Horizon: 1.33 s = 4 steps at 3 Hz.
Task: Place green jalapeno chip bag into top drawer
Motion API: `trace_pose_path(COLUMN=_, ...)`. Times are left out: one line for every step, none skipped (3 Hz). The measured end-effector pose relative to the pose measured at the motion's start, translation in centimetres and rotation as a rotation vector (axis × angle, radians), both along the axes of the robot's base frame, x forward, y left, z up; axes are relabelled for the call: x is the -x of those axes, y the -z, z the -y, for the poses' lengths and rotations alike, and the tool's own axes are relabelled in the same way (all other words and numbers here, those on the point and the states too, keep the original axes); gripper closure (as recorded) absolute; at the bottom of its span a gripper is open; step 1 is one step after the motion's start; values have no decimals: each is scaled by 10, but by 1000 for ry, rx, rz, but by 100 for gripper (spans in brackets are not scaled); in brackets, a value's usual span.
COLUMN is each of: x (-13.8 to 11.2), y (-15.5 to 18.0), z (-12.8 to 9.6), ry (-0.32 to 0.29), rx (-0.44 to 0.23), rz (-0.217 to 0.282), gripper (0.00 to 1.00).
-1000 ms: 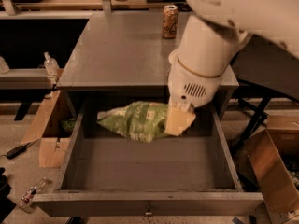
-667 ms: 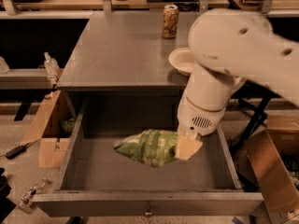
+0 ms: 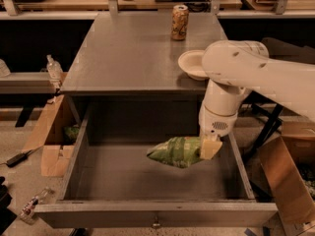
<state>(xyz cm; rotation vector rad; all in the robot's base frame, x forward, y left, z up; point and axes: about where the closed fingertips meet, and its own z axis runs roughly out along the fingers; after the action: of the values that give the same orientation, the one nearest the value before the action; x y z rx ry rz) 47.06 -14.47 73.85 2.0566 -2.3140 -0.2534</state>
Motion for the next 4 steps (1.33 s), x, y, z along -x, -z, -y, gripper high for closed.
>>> trace_pose_path(x=-66, y=-34, z=-9, ry=-35, rx=33, rz=151, gripper=100)
trace_pose_path(x=-73, y=-45, z=-12, ry=-33, rx=25, rz=179, gripper=81)
trace_pose_path(x=-73, y=-46, z=-12, ry=-34, rx=26, rz=180, gripper=58)
trace_pose_path(x=-73, y=-46, z=-12, ry=-35, rx=26, rz=181, gripper=35)
